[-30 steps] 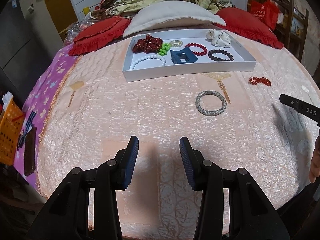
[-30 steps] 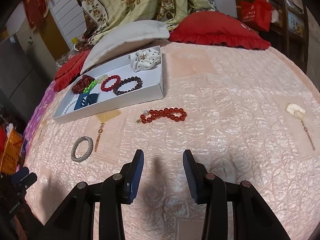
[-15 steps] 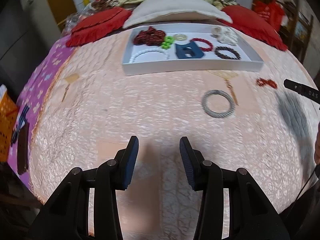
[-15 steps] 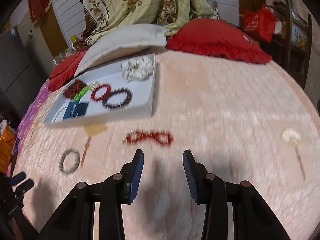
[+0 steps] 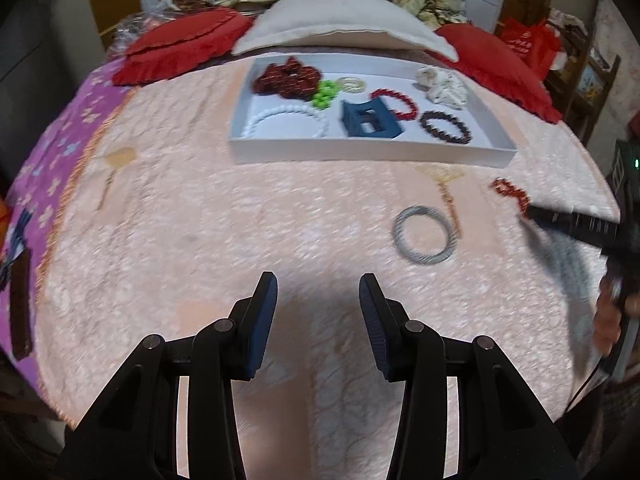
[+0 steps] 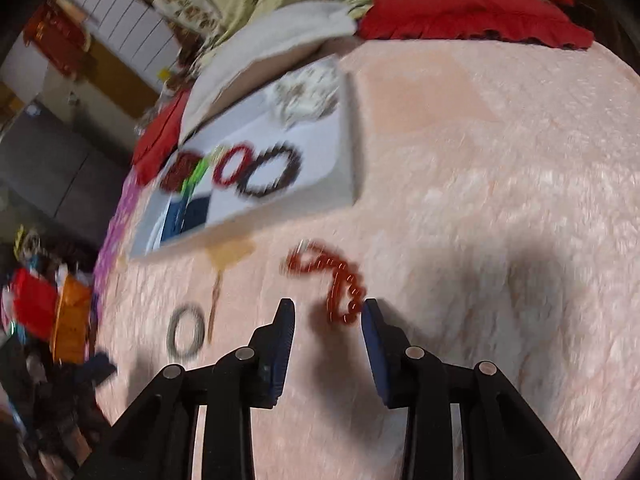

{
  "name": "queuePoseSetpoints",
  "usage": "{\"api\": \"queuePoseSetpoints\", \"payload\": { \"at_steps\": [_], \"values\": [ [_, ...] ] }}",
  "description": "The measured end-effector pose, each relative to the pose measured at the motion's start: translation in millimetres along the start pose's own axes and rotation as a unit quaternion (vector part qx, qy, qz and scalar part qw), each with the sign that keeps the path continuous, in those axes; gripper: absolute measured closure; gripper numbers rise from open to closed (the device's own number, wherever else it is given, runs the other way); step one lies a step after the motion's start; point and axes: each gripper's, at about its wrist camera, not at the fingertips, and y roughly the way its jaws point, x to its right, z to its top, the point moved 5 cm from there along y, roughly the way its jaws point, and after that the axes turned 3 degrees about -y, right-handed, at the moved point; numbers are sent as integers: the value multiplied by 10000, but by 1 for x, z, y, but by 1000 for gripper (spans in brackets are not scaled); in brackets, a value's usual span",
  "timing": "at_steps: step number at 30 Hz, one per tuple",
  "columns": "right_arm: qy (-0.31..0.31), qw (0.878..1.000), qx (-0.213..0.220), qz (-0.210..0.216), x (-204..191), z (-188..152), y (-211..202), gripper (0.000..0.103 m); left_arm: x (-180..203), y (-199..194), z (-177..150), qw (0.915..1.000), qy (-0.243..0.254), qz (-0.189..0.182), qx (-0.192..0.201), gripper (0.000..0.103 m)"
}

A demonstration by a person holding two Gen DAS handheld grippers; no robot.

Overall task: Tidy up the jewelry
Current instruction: 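Move left tool over grey rope bangle while right approaches red clasp bracelet, then grasp grey rope bangle with left tool while right grasps red clasp bracelet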

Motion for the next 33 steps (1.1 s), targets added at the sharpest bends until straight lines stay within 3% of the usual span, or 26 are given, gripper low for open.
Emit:
{"api": "queuePoseSetpoints", "payload": {
  "at_steps": [2,5,13,16,18,19,21,23,33],
  "values": [
    [-208,9996,41,-193,-7,-2,-4,69,9,7,8,9998,72,-165,-23,61],
    [-579,9946,286,-807,-12,5,-9,69,24,19,19,9990,304,-324,-3,61],
    [-1136,9844,226,-1324,-11,15,13,69,58,66,29,9916,1095,-557,-414,61],
    [-1085,9853,295,-1287,-7,15,12,69,62,75,30,9900,1180,-614,-460,61],
    [-1020,9865,322,-1237,-5,16,11,80,64,77,31,9900,1212,-576,-424,61],
    [-980,9872,315,-1215,-5,16,11,84,65,78,33,9901,1213,-566,-418,69],
    [-861,9891,339,-1144,-7,17,12,95,69,78,34,9894,1228,-652,-424,98],
    [-698,9918,393,-995,-9,17,8,96,71,75,33,9889,1123,-825,-526,98],
    [-448,9938,845,-567,-38,11,-38,96,60,3,28,9910,804,-1069,19,98]
  ]
}}
